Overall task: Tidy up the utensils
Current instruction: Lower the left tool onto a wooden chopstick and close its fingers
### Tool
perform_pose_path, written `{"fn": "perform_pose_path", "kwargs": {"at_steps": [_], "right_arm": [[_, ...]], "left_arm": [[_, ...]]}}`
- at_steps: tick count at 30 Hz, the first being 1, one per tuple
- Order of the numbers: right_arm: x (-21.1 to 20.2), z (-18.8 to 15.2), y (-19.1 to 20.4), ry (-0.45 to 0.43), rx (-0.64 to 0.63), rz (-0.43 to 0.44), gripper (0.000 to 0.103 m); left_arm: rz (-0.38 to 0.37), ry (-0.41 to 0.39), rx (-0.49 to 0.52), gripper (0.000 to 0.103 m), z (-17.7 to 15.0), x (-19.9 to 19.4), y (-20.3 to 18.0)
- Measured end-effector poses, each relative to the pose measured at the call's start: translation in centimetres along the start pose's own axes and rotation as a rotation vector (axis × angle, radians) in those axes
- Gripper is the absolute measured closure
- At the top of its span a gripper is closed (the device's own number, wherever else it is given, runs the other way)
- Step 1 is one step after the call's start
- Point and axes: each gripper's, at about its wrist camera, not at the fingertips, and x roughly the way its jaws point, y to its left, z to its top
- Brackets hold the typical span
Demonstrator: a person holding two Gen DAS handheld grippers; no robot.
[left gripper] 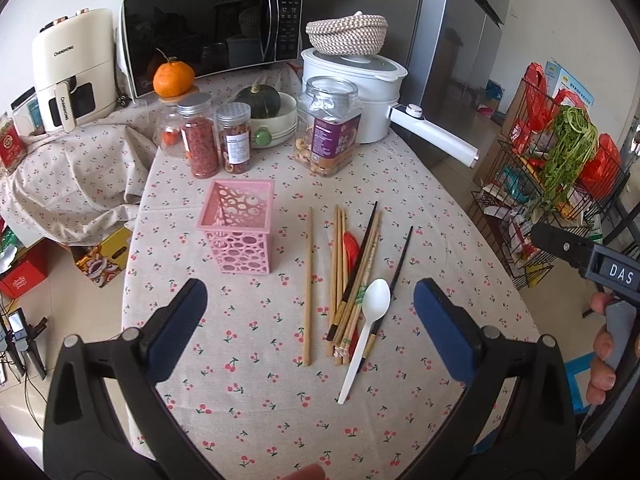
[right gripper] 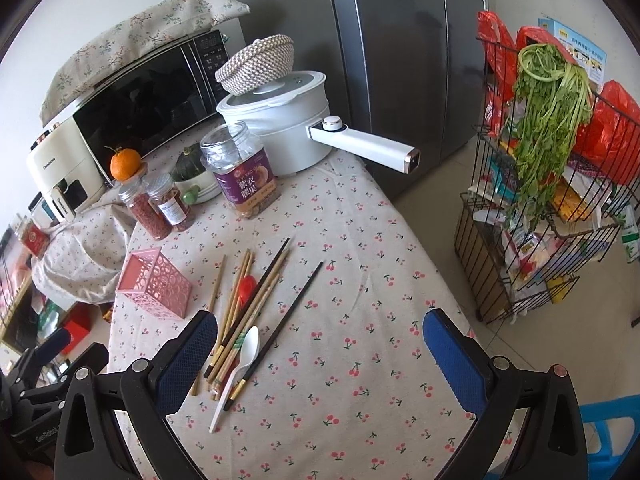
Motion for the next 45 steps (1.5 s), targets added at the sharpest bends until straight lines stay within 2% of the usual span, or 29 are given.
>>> {"fn": "perform_pose_path", "kwargs": {"at_steps": [5,8,10,13,16,21,27,29,31,33,36,38,45], "right_arm": [[2.5,1.1,-1.5,0.065,0.054,0.055,0.0],[3.8,1.5,-2.1,0.088,0.064,0.038,0.004],[4.6,1.6,-2.6,0.107,0.074,0.034,0.006],[5.7,1.7,-3.4,0.136,0.094,0.045,0.009],[6.4,1.6,-3.7,0.15,0.096,0.052,0.01],[7.2,1.9,-3.5,0.168,0.084,0.068,0.011],[8.2,2.1,-3.5,0.192,0.088,0.074,0.011],[8.3,2.1,-3.4,0.201,0.089,0.085,0.011],[8.3,2.1,-3.2,0.201,0.089,0.094,0.011],[8.3,2.1,-3.1,0.199,0.088,0.088,0.011],[8.6,2.0,-3.2,0.209,0.098,0.082,0.011],[8.7,1.9,-3.4,0.215,0.101,0.075,0.011],[9.5,1.6,-4.3,0.253,0.111,0.039,0.011]], "left_arm": [[-0.043,0.11,0.049,0.023,2.6,3.6,-2.3],[-0.039,0.203,0.07,0.046,4.2,7.2,-3.5],[-0.024,0.266,0.067,0.065,5.0,10.1,-3.8],[0.004,0.344,0.051,0.08,5.5,13.9,-3.7],[0.081,0.38,0.056,0.081,5.9,17.4,-3.2],[0.156,0.436,0.045,0.081,6.1,21.2,-2.5],[0.202,0.493,0.056,0.082,5.7,23.6,-2.2],[0.196,0.524,0.044,0.082,5.3,24.2,-2.0],[0.175,0.521,0.029,0.09,5.3,24.0,-1.9],[0.155,0.51,0.028,0.095,5.2,23.9,-1.5],[0.171,0.492,0.056,0.096,4.8,23.5,-2.0],[0.161,0.447,0.077,0.096,4.7,22.2,-2.6],[0.081,0.249,0.141,0.096,5.8,13.2,-4.0]]}}
